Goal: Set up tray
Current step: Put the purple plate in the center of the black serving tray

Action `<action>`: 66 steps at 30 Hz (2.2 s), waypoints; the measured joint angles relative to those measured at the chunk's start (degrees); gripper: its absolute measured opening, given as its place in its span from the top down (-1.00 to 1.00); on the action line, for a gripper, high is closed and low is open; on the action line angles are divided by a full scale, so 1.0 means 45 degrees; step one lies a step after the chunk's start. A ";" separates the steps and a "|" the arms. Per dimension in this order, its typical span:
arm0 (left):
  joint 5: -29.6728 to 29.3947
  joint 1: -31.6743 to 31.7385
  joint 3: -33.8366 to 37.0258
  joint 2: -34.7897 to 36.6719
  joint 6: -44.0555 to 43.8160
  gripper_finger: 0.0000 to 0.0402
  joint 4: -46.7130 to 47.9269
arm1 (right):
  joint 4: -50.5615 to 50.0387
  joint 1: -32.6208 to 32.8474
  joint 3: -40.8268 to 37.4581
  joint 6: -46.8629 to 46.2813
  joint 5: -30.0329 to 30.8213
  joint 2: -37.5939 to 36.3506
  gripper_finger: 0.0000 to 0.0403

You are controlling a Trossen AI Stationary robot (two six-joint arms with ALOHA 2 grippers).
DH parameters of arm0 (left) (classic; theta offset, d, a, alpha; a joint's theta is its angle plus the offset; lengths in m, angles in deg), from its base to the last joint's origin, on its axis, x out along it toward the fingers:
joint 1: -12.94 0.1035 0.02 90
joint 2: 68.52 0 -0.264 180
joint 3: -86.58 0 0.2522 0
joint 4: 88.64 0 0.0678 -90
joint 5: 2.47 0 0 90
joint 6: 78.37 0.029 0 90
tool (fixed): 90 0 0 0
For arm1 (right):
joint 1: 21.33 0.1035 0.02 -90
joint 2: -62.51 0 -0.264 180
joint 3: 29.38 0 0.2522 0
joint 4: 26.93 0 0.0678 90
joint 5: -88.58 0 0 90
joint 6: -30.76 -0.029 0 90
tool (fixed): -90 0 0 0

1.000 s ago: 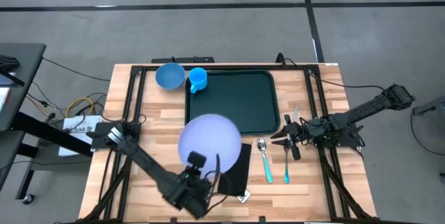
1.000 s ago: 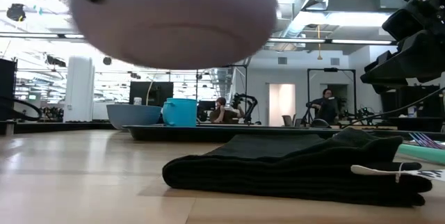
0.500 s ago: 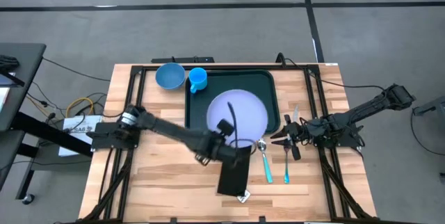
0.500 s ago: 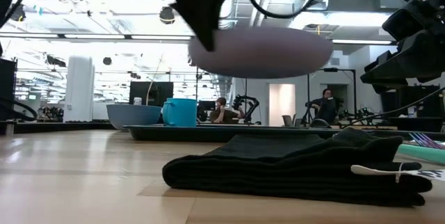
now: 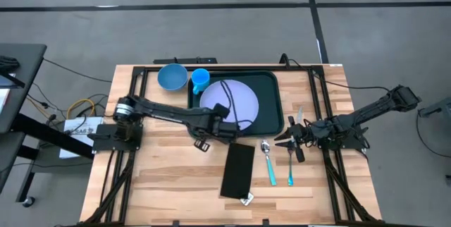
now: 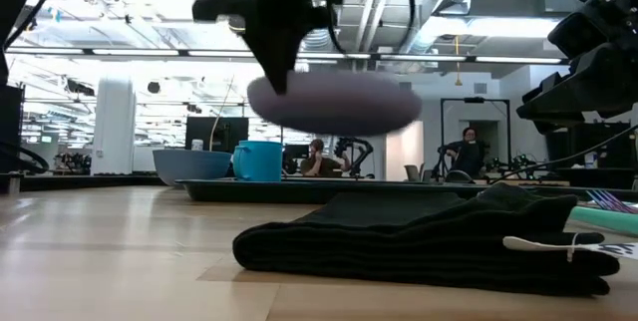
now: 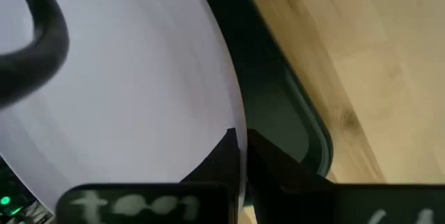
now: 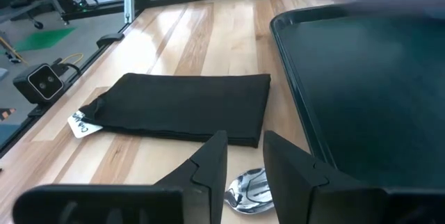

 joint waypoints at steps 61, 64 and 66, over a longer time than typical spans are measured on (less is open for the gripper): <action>0.1517 0.2096 0.9646 0.4447 0.2954 0.99 -1.0552 | -0.0010 0.0001 0.0000 0.0000 0.0000 0.0000 0.57; 0.1465 0.2096 0.9646 0.4447 0.2954 0.99 -1.0516 | -0.0024 0.0001 0.0000 0.0000 0.0002 0.0000 0.57; 0.1451 0.2096 0.9706 0.4447 0.2954 1.00 -1.0535 | -0.0029 0.0000 0.0000 0.0000 0.0002 0.0004 0.57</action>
